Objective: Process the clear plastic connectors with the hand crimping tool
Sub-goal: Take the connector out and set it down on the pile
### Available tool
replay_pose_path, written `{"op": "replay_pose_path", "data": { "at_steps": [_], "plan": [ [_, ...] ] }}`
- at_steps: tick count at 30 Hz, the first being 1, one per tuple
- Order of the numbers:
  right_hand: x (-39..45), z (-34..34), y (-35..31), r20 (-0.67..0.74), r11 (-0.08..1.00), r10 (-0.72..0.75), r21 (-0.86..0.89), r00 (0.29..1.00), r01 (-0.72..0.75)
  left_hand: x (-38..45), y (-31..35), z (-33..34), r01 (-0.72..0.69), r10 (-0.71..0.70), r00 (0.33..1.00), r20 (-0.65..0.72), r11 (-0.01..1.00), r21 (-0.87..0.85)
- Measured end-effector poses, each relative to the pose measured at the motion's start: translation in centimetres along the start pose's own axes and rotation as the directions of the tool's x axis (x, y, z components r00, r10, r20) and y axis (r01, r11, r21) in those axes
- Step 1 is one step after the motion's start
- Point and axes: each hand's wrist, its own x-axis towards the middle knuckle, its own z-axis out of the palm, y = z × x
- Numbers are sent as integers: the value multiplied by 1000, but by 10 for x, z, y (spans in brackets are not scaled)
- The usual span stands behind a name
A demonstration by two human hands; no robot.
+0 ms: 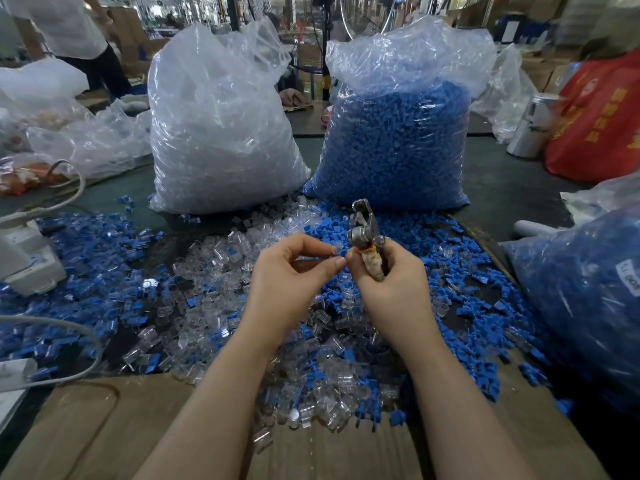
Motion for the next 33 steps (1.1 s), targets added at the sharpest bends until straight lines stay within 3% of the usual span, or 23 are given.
{"op": "replay_pose_path", "data": {
  "at_steps": [12,18,23,27,33],
  "plan": [
    [-1,-2,-1,20,999,-10,-34,1000,10,2,-6,4,-24,22,998,-56,999,-46],
    [1,-10,2,44,995,37,-93,998,-33,3,-7,1,23,-38,996,-80,984,-177],
    [4,-19,6,140,959,55,-284,989,-13,4,-6,-1,0,-21,996,-83,969,-245],
    [2,-18,5,246,953,78,-304,966,0,5,-7,-3,-41,25,997,-74,974,-221],
    [1,-16,3,278,955,70,-295,958,16,4,-8,-6,-97,90,995,-46,978,-184]
  ]
}}
